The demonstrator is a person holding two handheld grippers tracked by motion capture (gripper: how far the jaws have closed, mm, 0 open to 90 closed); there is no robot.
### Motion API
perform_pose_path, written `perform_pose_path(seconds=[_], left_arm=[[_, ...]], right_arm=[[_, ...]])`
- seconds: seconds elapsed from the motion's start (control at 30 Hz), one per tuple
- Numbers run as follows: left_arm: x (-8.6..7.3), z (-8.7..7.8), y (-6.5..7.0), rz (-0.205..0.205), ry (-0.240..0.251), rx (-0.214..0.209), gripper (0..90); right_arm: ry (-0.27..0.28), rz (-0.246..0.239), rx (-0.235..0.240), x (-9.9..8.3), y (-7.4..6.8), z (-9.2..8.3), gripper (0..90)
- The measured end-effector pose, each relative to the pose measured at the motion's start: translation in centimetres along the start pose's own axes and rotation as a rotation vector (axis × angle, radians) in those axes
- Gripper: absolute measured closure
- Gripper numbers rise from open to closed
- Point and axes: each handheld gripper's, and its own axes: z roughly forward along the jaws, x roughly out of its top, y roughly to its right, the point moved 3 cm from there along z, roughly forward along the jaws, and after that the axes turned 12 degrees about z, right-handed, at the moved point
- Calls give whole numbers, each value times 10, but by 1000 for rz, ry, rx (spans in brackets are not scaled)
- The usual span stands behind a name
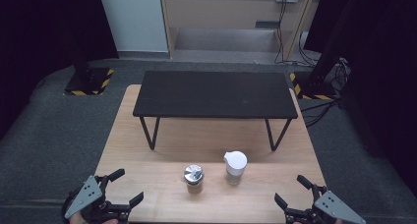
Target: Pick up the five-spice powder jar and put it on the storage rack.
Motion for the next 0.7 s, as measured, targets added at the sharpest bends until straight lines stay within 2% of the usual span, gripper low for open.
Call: perform_pose_path(seconds=[0.17, 0.33, 0.7], left_arm=[[0, 0, 0, 6, 9, -16, 12], [0, -1, 1, 24, 18, -5, 14], [0, 0, 1, 22, 20, -21, 13]], right_arm=[[9, 11, 0, -1, 1, -1, 61], [11, 14, 5, -1, 2, -1, 61], [10, 18, 11, -1, 2, -1, 62]])
